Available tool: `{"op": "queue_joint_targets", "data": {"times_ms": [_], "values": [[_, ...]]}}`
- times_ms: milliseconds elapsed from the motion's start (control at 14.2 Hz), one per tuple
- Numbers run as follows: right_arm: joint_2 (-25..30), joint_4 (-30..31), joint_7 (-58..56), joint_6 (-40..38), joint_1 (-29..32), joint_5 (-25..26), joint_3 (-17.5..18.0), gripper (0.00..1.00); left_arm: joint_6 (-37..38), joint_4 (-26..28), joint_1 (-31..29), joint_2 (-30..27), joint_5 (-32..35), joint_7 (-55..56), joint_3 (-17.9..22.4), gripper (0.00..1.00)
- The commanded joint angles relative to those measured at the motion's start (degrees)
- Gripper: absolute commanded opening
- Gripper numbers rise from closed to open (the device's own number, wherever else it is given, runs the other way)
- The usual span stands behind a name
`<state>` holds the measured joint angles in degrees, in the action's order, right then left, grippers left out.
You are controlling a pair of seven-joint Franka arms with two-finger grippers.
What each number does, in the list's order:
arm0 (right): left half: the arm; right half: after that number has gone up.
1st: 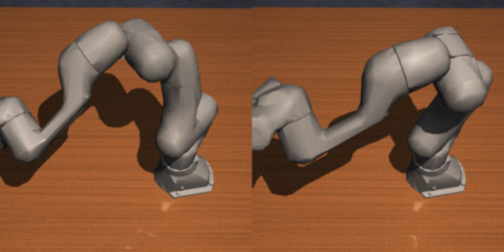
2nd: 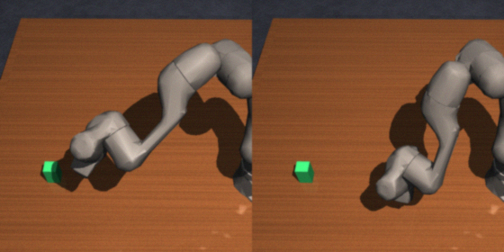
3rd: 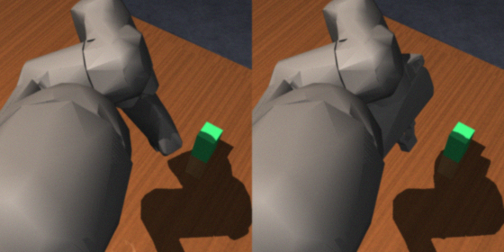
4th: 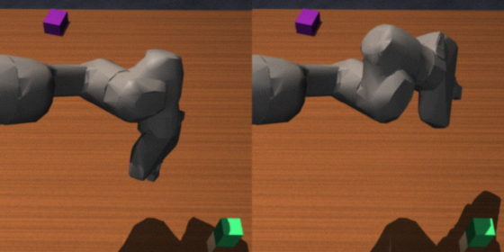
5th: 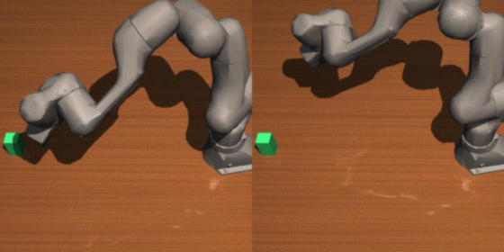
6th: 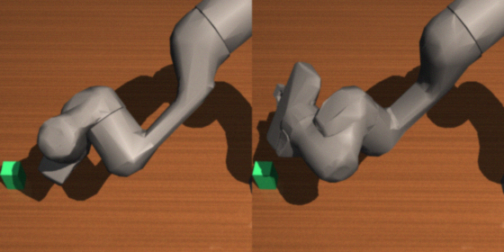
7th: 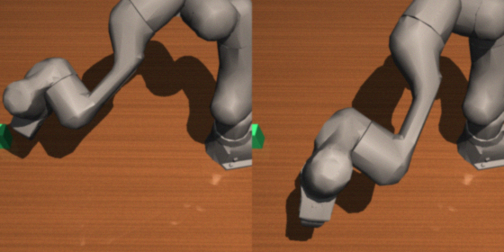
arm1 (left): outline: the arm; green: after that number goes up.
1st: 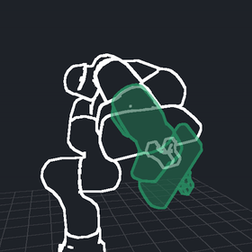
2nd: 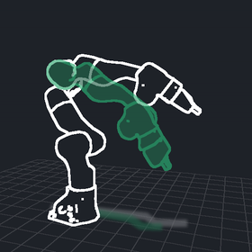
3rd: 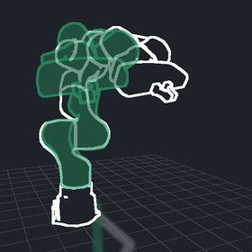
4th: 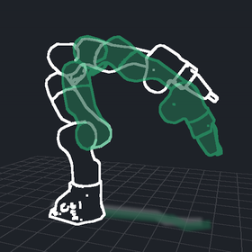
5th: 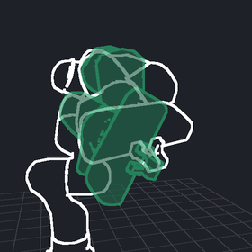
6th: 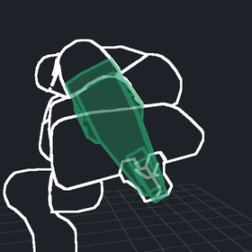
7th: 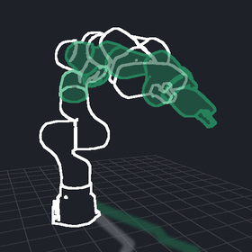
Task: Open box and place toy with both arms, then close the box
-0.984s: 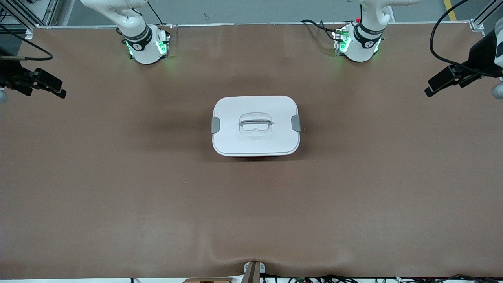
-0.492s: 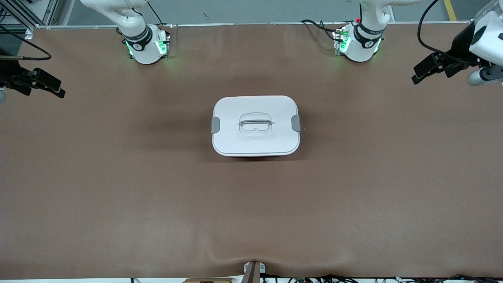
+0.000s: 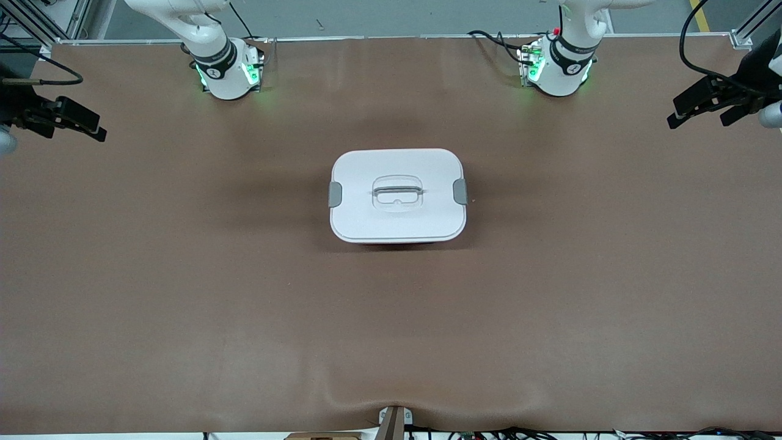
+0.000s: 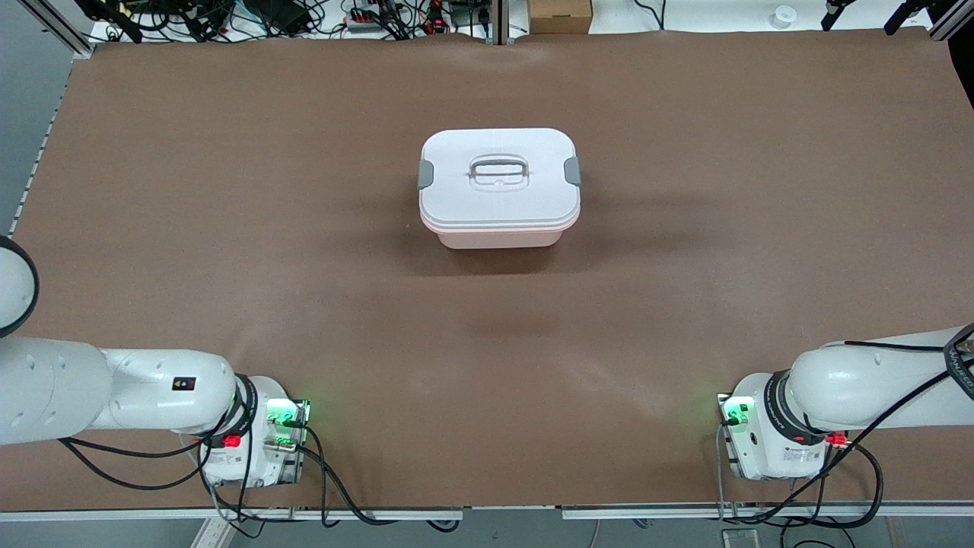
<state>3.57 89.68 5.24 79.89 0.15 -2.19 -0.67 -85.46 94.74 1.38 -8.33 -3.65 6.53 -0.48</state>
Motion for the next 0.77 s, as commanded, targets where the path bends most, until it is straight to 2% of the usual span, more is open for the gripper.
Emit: {"op": "queue_joint_targets", "data": {"times_ms": [0, 351, 703], "values": [[0.47, 0.15, 0.38, -0.27, 0.56, -1.32, -0.12, 1.0, -0.76, 0.27, -0.06, -0.02, 1.46, 0.15, -0.31, 1.0], [0.21, 0.5, 0.29, 2.89, 2.58, -1.41, -0.91, 1.0, -0.67, 0.27, -0.15, -0.2, 1.54, -2.31, -0.13, 1.0], [0.04, 0.85, 0.29, 5.18, 0.56, -1.5, -0.56, 1.0, -0.58, 0.09, -0.23, -0.29, 1.54, -3.63, 0.05, 1.0]]}}
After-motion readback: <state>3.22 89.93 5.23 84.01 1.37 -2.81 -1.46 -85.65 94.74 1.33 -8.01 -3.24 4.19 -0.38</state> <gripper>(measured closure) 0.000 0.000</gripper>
